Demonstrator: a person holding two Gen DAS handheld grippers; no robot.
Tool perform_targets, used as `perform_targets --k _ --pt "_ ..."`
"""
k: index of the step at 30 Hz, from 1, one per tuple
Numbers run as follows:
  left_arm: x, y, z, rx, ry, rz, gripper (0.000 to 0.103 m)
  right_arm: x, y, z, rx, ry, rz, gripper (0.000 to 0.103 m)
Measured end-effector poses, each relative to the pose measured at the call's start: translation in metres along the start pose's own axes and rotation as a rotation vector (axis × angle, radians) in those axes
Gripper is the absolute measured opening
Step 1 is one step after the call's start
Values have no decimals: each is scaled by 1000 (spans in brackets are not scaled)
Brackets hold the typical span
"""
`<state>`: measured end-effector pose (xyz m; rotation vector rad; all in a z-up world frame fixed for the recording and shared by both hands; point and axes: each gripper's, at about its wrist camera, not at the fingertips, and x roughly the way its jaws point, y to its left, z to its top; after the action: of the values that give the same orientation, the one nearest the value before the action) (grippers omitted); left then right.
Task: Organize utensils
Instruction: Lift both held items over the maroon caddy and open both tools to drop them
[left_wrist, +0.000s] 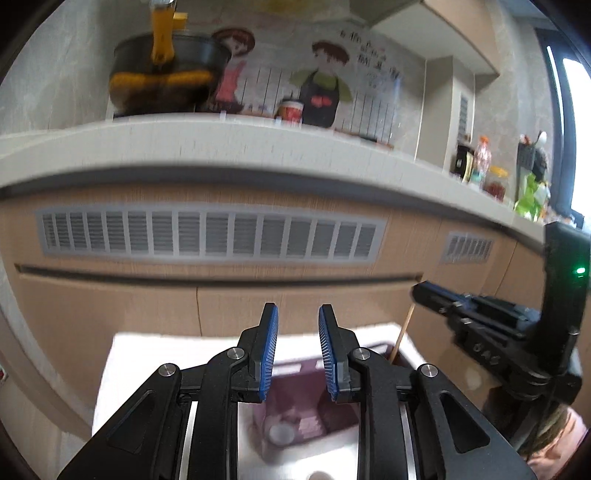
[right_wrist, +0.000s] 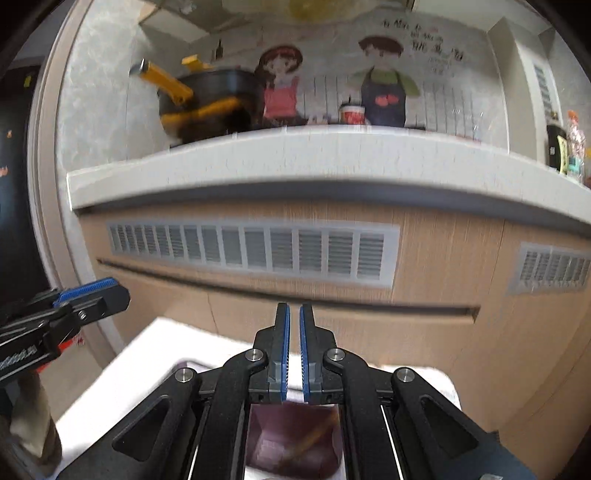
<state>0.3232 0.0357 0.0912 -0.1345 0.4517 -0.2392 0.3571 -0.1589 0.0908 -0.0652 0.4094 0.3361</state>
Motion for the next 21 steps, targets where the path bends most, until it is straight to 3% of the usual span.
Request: perform_targets --k 5,7,9,17,21 --pt "3 10 -31 -40 89 23 46 -20 0 -27 -66 30 -46 13" --pt "-1 12 -42 -50 113 29 47 -30 1 -36 -77 56 -50 29" --pt "-5 12 -51 -55 130 35 49 -39 5 -46 -95 85 -46 37" --pt "-42 21 -87 -81 183 90 64 -54 39 -96 -185 261 65 39" --pt "-66 27 -111 -102 211 127 68 -61 62 -123 -227 329 136 48"
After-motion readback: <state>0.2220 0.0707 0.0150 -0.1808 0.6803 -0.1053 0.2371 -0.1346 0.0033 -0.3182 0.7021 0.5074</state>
